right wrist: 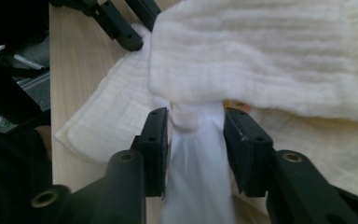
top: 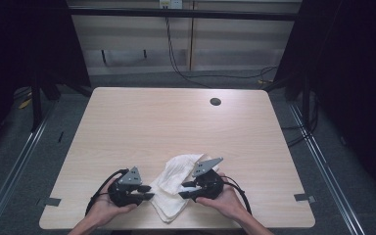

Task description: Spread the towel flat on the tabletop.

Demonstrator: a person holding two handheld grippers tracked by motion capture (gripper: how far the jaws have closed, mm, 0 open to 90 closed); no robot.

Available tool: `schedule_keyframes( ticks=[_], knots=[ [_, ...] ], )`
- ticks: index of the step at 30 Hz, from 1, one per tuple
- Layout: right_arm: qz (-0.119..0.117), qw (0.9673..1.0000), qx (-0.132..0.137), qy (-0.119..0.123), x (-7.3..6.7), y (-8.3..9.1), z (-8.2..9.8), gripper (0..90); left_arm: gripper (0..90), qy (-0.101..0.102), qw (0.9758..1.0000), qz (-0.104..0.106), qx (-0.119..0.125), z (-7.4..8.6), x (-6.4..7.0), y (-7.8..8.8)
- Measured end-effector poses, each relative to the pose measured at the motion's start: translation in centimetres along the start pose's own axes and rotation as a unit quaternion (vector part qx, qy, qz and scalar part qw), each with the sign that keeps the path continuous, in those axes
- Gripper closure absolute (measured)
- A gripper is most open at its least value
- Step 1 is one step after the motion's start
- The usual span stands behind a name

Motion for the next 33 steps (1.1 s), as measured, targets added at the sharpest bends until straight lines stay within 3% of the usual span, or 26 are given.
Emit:
schedule_keyframes(
  ticks=[6, 11, 12, 19, 20, 25, 28, 31, 33],
  knots=[
    [0.01, 0.9993, 0.024, -0.027, 1.1, 2.3, -0.2, 45.9, 56.1, 0.003, 0.9995, 0.002, 0.033, -0.7, 0.2, 1.0],
    [0.019, 0.9982, 0.042, -0.039, 1.6, 3.9, -0.1, 43.0, 52.4, -0.009, 0.9987, -0.002, 0.051, -1.6, 0.6, 1.5],
    [0.026, 0.9971, 0.055, -0.045, 1.8, 4.8, 0.0, 42.3, 52.0, -0.012, 0.9982, 0.005, 0.058, -1.9, 0.8, 1.6],
    [0.043, 0.995, 0.07, -0.057, 2.6, 7.1, 0.9, 41.1, 52.7, -0.018, 0.9966, 0.014, 0.079, -3.1, 1.3, 2.0],
    [0.05, 0.9946, 0.068, -0.06, 2.9, 7.7, 1.4, 41.2, 54.5, -0.021, 0.9953, 0.021, 0.092, -3.7, 1.5, 2.2],
    [0.06, 0.9934, 0.066, -0.072, 3.6, 8.2, 2.5, 41.5, 59.1, -0.032, 0.9948, 0.028, 0.093, -5.3, 1.5, 1.9],
    [0.064, 0.9921, 0.073, -0.079, 4.1, 8.4, 3.0, 41.5, 65.4, -0.039, 0.9949, 0.039, 0.084, -6.7, 1.4, 0.6],
    [0.067, 0.9914, 0.076, -0.084, 4.3, 8.4, 3.0, 41.2, 67.7, -0.039, 0.9943, 0.051, 0.085, -6.8, 1.5, -0.5],
    [0.066, 0.9916, 0.076, -0.081, 4.3, 8.3, 3.0, 41.0, 66.2, -0.039, 0.9951, 0.054, 0.073, -6.7, 1.6, -1.3]
  ],
)
Point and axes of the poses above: each handheld gripper's, and its own axes: y roughly backward along the jaws, z roughly out of its underside, x roughly to its right, the point moved 2 cm from there along -y, roughly forward along the jaws, and after that the axes turned 10 degrees about z, right-handed, at the moved point
